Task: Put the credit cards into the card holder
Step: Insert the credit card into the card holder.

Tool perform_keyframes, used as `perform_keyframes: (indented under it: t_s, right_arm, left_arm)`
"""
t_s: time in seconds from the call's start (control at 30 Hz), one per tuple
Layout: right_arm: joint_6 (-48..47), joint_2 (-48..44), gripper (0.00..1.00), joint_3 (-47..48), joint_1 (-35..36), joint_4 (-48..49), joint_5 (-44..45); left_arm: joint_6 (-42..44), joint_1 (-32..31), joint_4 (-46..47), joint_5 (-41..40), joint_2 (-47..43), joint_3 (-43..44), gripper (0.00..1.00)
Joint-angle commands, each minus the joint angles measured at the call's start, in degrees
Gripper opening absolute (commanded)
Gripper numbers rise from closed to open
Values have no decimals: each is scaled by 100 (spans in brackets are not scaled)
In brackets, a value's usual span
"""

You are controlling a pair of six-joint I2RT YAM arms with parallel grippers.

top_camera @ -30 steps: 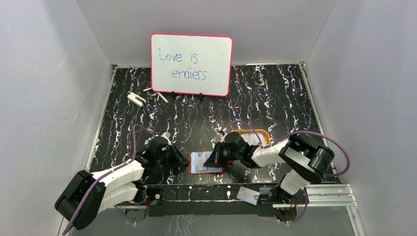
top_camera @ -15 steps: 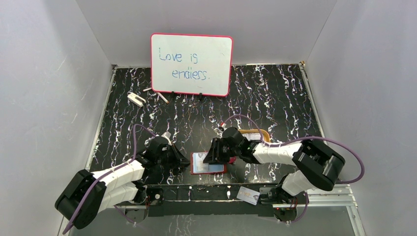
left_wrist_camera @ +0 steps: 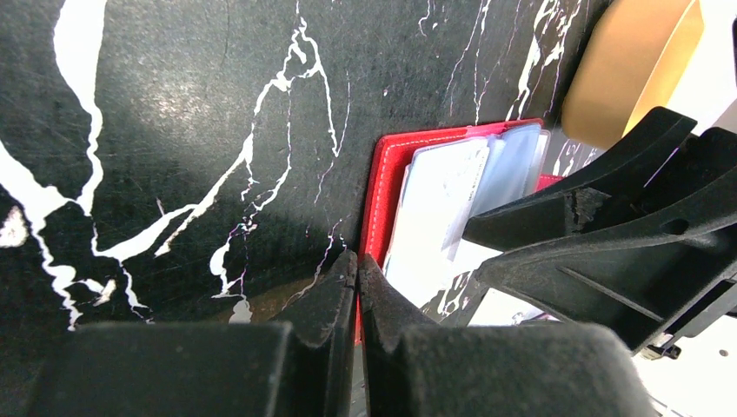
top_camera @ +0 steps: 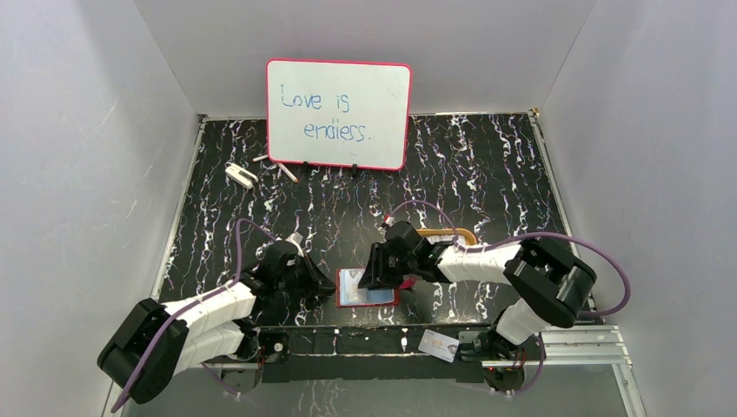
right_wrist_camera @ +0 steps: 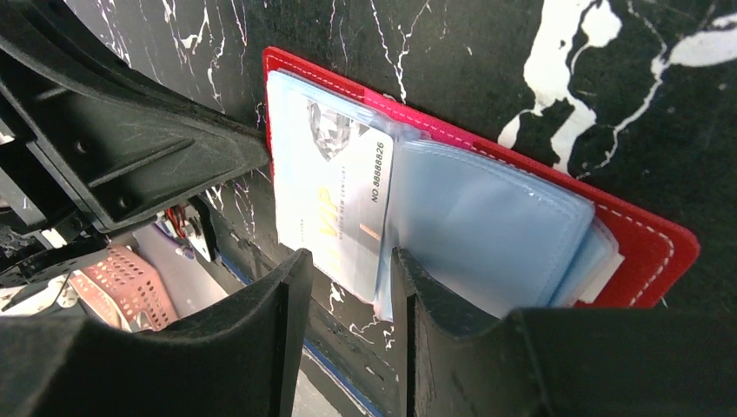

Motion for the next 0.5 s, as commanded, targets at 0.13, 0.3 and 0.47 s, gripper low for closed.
perform_keyframes:
  t_s: [0.13,0.3,0.47]
  right_arm:
    - [-127,246,45,247,56,82,28]
    - [-185,334,41,382,114,100,17]
    - [-240,327,41,475,144,25,48]
  left_arm:
    - [109,-26,-102,54,180,112,2]
    - [111,-28,-25,97,265,123,2]
    - [125,-26,-26,103,261,136,2]
